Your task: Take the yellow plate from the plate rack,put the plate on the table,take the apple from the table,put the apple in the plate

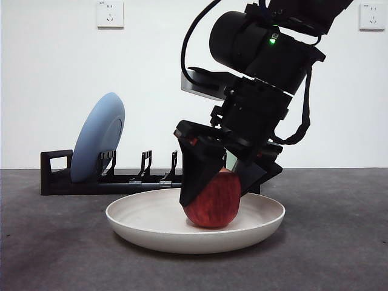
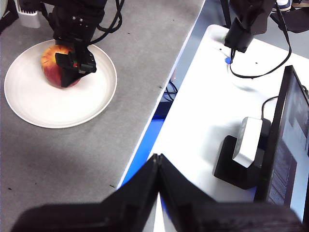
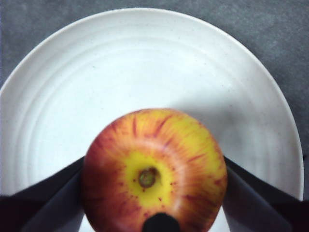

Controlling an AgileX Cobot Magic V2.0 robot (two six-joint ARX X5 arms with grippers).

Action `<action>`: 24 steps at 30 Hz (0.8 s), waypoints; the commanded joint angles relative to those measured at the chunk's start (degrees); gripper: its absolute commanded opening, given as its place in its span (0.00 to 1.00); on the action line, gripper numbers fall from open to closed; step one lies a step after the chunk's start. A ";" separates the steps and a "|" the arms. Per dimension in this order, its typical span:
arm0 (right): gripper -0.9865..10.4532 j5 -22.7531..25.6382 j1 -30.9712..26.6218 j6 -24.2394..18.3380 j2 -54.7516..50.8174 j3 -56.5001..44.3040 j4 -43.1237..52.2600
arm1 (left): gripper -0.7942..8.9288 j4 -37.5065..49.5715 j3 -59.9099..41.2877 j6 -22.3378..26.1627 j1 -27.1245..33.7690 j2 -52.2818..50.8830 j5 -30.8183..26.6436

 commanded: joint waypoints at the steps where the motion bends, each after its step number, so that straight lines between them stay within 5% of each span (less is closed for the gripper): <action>1: 0.23 -0.02 0.11 1.03 1.27 -1.33 -0.94 | 0.07 0.33 0.09 0.74 -0.13 -0.02 0.28; 4: 0.49 -0.46 0.11 1.33 1.27 -1.20 -0.94 | 0.07 -0.04 0.09 0.72 -0.13 -0.02 0.28; 7: 0.62 -0.52 0.11 2.51 1.20 -0.66 -1.40 | 0.07 -0.04 0.09 0.72 -0.13 -0.02 0.28; 16: 0.61 0.22 0.11 3.54 -2.40 3.41 -5.38 | 0.07 -0.15 0.09 0.72 -0.13 -0.02 0.28; 24: 0.61 4.09 0.11 3.39 -12.48 9.53 -21.62 | 0.07 -0.39 0.09 1.16 -0.13 -0.02 0.28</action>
